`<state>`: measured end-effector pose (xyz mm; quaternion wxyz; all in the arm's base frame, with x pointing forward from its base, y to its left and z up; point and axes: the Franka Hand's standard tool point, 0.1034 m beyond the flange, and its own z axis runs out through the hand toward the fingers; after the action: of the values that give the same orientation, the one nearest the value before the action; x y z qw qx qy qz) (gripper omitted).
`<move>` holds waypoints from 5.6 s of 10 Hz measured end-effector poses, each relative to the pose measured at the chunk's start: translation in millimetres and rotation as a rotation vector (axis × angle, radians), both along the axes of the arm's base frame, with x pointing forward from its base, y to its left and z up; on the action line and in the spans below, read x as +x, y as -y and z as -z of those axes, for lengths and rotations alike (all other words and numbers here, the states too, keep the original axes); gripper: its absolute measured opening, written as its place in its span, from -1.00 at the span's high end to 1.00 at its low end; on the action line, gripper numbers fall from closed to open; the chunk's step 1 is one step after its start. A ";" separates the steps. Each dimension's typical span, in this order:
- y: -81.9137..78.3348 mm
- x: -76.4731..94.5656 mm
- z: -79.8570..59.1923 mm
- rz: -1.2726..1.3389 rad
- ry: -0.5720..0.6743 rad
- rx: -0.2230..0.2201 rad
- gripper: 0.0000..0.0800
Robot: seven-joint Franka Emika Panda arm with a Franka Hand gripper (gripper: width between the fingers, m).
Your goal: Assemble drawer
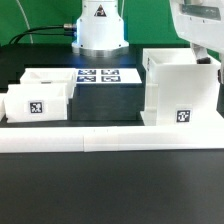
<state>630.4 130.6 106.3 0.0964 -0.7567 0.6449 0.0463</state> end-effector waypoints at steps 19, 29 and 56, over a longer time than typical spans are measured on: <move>80.1 -65.0 -30.6 -1.360 0.151 -0.120 -0.62; 162.6 -82.6 -11.6 -1.429 0.166 -0.127 -0.62; 230.9 -135.4 99.7 -1.536 0.122 -0.171 -0.18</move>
Offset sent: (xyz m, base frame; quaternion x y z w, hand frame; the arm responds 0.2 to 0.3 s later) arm -0.0508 -0.0133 0.0206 -0.0287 -0.0255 -0.1046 0.9938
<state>495.0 -100.3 6.6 0.0140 -0.9977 -0.0660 0.0085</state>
